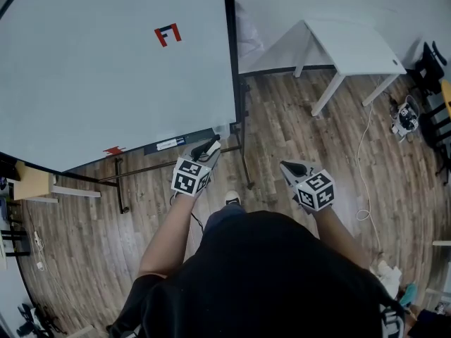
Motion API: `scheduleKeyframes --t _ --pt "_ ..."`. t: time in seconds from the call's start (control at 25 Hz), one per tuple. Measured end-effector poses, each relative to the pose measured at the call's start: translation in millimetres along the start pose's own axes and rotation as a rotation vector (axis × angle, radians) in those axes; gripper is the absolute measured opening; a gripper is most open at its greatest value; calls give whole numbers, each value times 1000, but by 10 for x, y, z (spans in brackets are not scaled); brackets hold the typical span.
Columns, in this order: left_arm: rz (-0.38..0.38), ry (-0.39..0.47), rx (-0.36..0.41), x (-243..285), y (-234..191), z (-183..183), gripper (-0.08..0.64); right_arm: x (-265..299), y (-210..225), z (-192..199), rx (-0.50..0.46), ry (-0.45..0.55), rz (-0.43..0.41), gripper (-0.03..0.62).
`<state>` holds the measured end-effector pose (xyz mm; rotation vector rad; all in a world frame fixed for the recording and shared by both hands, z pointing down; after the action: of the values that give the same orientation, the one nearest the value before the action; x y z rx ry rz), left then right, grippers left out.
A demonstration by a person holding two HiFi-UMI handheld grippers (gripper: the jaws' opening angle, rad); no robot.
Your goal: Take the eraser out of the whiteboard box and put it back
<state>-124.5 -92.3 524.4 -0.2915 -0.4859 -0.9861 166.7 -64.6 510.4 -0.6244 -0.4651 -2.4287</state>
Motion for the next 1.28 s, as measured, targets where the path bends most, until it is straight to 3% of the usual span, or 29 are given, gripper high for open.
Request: scheduleKeyframes --t 0.48,1.28 --pt "43 21 1 360 -186 -297 151 197 228 -82 26 -7 4 -5" --pt "82 17 2 745 -436 -438 152 501 466 -127 67 -26 9 -5"
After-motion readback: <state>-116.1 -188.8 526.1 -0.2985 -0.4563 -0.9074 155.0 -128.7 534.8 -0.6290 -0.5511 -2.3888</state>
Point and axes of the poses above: the fingertips, and each gripper's own axes: x forward along the fingers, y to its right, z out of its underside, the point moved 7 cm from there along -x, backward along the fingers, and after that the axes turned 3 degrees about -z, right-handed, at the moved point
